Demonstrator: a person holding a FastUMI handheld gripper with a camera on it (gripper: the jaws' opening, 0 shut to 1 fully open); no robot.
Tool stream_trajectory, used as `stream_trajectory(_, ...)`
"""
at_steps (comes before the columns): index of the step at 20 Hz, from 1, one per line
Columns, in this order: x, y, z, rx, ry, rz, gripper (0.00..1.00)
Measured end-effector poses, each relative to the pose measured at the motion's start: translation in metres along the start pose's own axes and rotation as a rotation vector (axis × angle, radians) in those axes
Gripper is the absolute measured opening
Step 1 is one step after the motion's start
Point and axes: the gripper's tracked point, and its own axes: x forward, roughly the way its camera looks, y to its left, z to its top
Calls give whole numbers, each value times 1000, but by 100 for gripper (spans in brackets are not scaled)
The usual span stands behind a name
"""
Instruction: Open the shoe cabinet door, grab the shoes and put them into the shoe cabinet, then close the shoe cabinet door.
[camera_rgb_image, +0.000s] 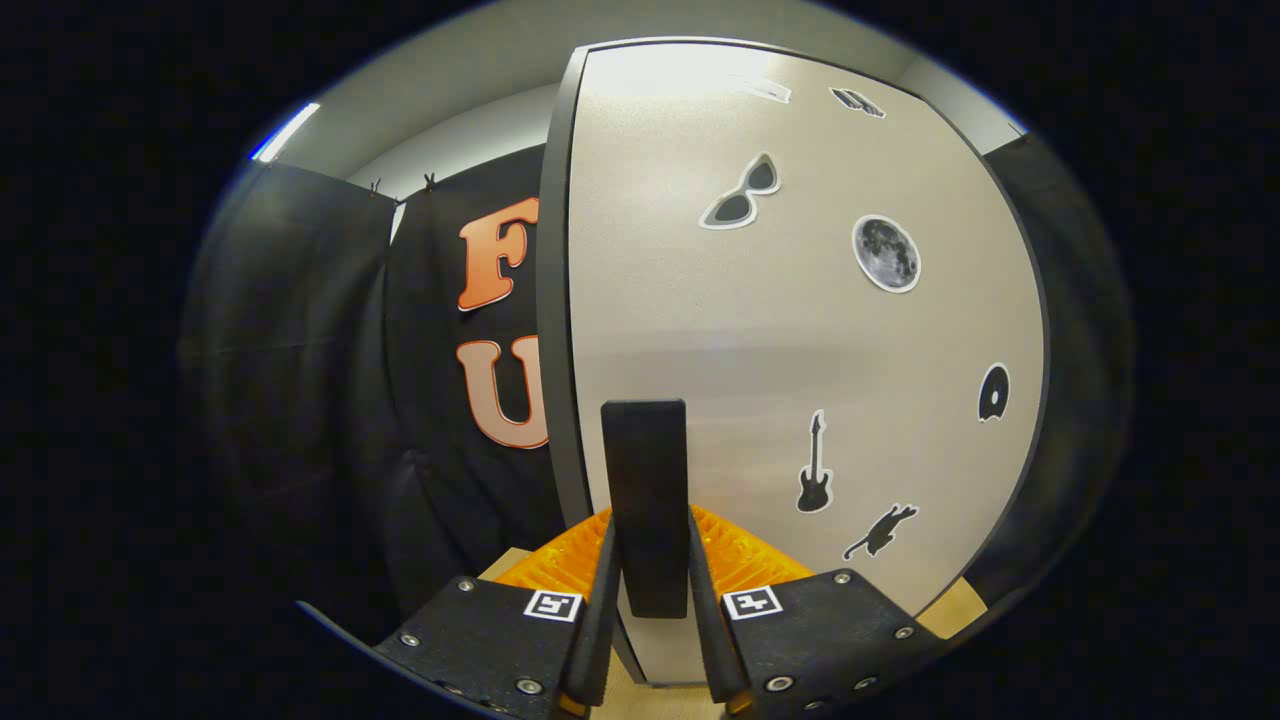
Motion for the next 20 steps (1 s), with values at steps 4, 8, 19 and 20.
stream_trajectory(4, -2, -1, -1, 15, 9, 0, 34)
stream_trajectory(8, -10, -4, -1, 10, 30, -44, 29)
stream_trajectory(19, -60, -21, -3, 34, 21, -40, 27)
stream_trajectory(20, -65, -23, -4, 34, 26, -41, 27)
